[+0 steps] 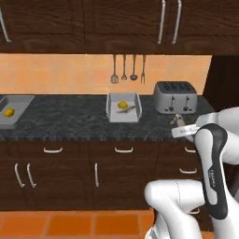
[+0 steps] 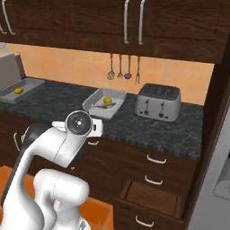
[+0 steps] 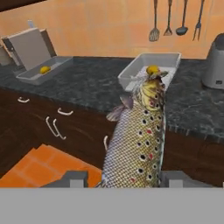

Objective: Place one lemon and one fish in each tupperware on the nearby counter, to pack two identical lunches.

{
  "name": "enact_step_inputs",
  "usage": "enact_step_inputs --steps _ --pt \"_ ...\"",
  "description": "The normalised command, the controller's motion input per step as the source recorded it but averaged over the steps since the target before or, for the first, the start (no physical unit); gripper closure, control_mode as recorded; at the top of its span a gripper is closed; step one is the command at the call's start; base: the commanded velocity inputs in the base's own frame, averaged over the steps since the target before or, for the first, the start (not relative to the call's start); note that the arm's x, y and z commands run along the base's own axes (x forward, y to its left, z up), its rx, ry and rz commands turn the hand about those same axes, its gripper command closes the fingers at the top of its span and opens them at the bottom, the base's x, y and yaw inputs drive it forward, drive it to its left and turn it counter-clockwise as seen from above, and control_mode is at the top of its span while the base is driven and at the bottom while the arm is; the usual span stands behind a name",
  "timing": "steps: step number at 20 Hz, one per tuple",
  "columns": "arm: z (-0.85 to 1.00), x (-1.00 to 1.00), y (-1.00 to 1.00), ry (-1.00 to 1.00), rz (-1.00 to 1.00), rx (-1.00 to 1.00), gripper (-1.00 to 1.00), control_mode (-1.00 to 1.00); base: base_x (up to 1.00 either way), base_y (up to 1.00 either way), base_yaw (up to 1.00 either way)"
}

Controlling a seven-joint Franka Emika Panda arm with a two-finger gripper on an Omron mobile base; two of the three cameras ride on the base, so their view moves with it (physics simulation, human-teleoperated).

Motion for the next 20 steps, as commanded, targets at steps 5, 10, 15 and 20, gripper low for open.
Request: enact_step_inputs --steps 5,10,15,20 --pt "0.0 0.0 0.0 0.0 0.0 0.0 1.0 1.0 0.85 1.0 0.17" --pt "0.0 0.0 0.0 0.0 0.0 0.0 1.0 1.0 1.0 1.0 0.01" --pt "0.0 0.0 0.0 0.0 0.0 0.0 1.0 1.0 0.79 1.0 0.0" --pt "0.0 0.0 0.0 0.0 0.0 0.0 1.0 1.0 0.61 1.0 0.0"
